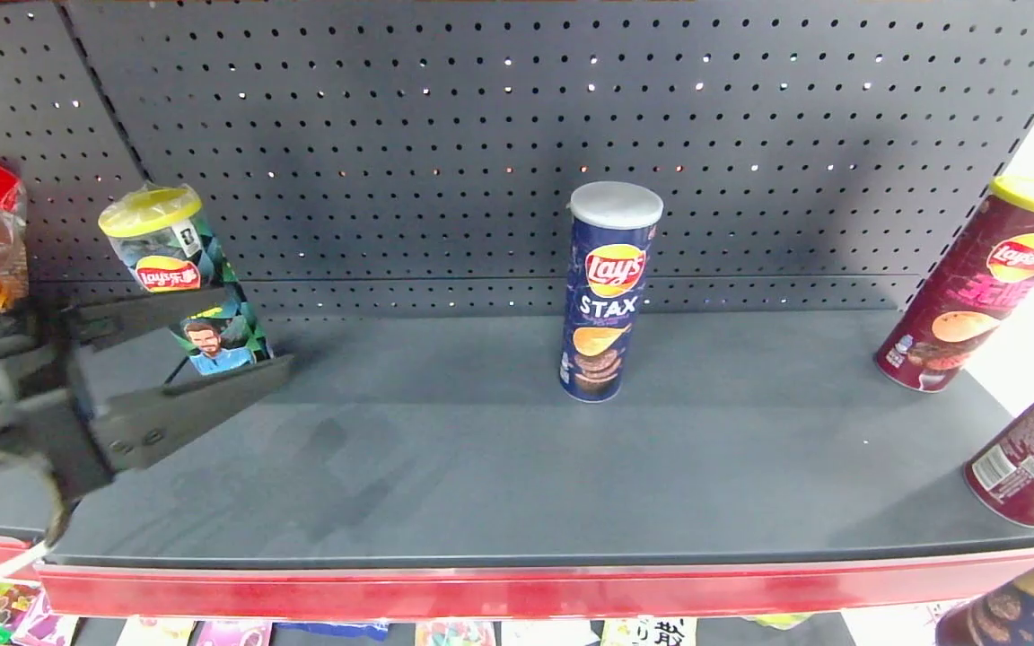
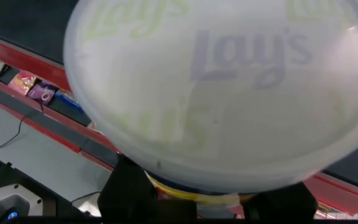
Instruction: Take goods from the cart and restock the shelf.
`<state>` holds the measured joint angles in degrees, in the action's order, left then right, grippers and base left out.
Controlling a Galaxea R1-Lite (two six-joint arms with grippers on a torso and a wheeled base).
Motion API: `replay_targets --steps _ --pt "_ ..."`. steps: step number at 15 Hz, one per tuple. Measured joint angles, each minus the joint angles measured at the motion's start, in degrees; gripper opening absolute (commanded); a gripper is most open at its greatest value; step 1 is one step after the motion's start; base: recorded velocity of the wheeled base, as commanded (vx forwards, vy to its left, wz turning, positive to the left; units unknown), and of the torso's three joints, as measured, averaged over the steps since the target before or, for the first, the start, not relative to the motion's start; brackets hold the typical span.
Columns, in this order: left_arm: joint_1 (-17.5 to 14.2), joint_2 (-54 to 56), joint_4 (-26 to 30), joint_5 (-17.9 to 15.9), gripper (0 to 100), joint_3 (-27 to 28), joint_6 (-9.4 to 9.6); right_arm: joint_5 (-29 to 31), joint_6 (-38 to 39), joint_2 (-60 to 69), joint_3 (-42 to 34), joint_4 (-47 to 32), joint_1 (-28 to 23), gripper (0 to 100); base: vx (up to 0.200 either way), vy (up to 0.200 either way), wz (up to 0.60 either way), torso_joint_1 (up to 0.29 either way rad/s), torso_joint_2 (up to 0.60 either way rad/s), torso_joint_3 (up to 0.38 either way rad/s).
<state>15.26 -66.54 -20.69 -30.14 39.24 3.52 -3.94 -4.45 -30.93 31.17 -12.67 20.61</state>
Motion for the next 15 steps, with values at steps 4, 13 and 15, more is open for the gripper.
replay_targets --steps 4,13,15 --pt "9.7 -20.3 -2.3 -3.7 100 17.5 2.39 0.1 0.1 -0.1 0.1 1.2 0.0 0 0.000 0.000 0.00 0.000 0.00 0.000" --pt "14.4 -39.6 -2.5 -4.0 100 34.7 6.13 0.4 0.1 0.0 0.1 1.2 -0.2 0 0.000 0.000 0.00 0.000 0.00 0.000" --pt "14.6 -42.2 -2.6 -4.0 100 37.8 6.16 0.4 0.2 0.0 0.0 1.2 -0.2 0 0.000 0.000 0.00 0.000 0.00 0.000"
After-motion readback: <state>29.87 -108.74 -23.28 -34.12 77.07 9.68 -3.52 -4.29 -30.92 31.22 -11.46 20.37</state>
